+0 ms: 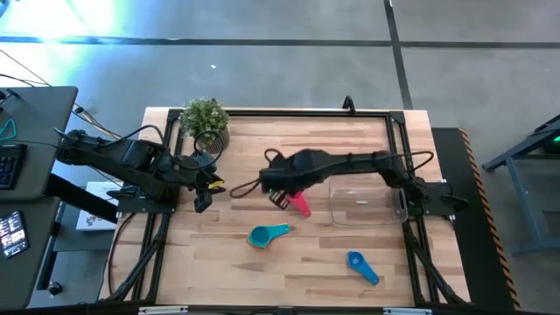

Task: Nest measuring cups in basket
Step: Stack the red measuring cup on top of the light blue measuring cup

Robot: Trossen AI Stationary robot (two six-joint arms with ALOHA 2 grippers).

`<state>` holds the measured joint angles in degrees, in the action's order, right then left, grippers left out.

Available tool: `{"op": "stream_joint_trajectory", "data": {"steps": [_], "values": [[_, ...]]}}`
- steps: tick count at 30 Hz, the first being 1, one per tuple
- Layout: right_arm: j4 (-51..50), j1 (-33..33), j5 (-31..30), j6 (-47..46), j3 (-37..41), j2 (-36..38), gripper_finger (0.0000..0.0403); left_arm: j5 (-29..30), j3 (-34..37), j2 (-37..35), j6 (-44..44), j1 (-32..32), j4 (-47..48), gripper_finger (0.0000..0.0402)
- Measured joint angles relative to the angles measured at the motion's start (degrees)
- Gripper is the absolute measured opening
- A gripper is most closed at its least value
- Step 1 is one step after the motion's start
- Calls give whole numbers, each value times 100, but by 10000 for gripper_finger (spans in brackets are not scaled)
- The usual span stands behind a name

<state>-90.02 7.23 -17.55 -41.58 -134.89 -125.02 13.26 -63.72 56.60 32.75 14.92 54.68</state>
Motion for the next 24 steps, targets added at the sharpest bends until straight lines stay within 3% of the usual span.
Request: {"op": "stream_joint_trajectory", "data": {"steps": [12,24], "values": [[2,-755,-143,1362,11,394,73,46,0,0,5,-272,-4,122],[435,-1371,225,2286,932,401,73,45,0,0,2,-748,-1,122]]}}
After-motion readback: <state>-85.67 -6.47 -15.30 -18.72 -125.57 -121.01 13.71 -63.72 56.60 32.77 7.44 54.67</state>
